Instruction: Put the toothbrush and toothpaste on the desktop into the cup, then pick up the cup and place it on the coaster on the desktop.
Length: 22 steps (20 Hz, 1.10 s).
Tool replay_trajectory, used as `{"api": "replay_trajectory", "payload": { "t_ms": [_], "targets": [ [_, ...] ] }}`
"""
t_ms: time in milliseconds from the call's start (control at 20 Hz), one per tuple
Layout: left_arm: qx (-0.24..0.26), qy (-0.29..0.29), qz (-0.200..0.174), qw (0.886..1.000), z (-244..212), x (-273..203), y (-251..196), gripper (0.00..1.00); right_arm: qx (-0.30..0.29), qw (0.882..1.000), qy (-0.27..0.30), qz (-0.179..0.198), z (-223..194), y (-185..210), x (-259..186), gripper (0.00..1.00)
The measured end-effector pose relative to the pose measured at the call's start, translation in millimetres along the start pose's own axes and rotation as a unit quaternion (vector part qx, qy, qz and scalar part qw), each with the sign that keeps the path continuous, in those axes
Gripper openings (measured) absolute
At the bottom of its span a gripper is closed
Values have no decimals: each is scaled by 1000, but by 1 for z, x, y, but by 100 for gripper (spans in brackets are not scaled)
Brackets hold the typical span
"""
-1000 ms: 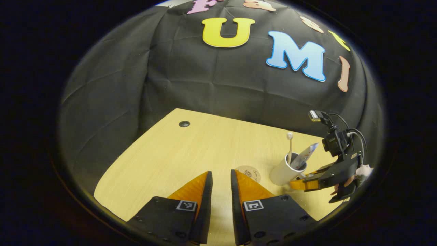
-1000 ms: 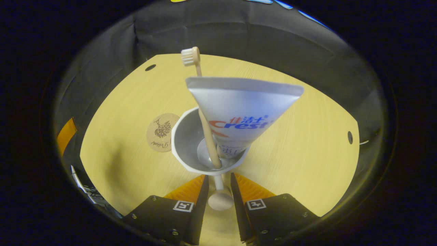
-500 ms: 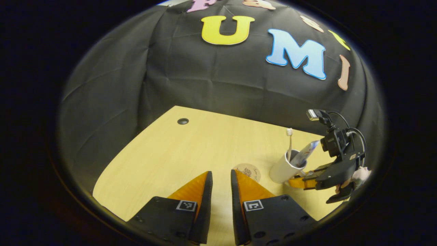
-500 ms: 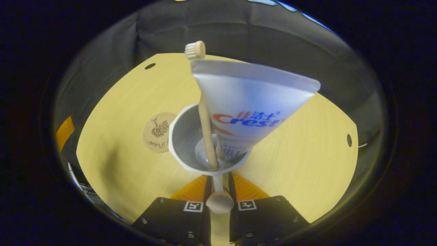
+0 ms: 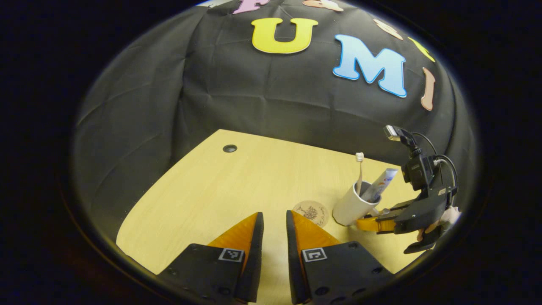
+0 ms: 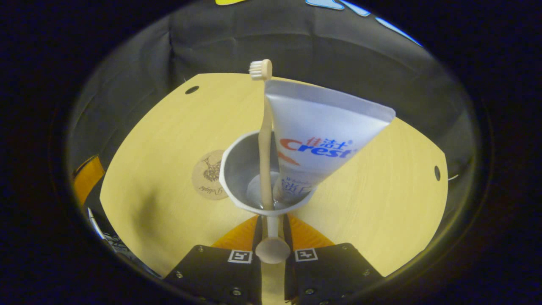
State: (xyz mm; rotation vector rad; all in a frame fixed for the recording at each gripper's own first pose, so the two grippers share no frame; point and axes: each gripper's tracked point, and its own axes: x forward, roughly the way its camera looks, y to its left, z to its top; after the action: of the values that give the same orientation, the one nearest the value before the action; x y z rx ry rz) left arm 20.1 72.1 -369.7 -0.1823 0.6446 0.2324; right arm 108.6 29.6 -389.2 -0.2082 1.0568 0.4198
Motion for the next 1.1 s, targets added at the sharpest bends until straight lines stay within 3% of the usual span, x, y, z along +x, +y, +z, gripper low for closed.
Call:
{"api": "replay_trajectory", "payload": {
  "t_ms": [200, 450, 1100],
  "targets": [
    [-4, 4, 7, 1000, -3, -3, 15, 36, -3, 1000, -10, 11, 12, 20, -3, 18],
    [-10, 8, 18, 1000, -8, -6, 41, 36, -13, 1000, -13, 20, 22, 29, -1, 21],
    [-13, 17, 34, 999, -12, -3, 76, 36, -21, 1000, -6, 20, 30, 21, 1, 21]
  ]
}}
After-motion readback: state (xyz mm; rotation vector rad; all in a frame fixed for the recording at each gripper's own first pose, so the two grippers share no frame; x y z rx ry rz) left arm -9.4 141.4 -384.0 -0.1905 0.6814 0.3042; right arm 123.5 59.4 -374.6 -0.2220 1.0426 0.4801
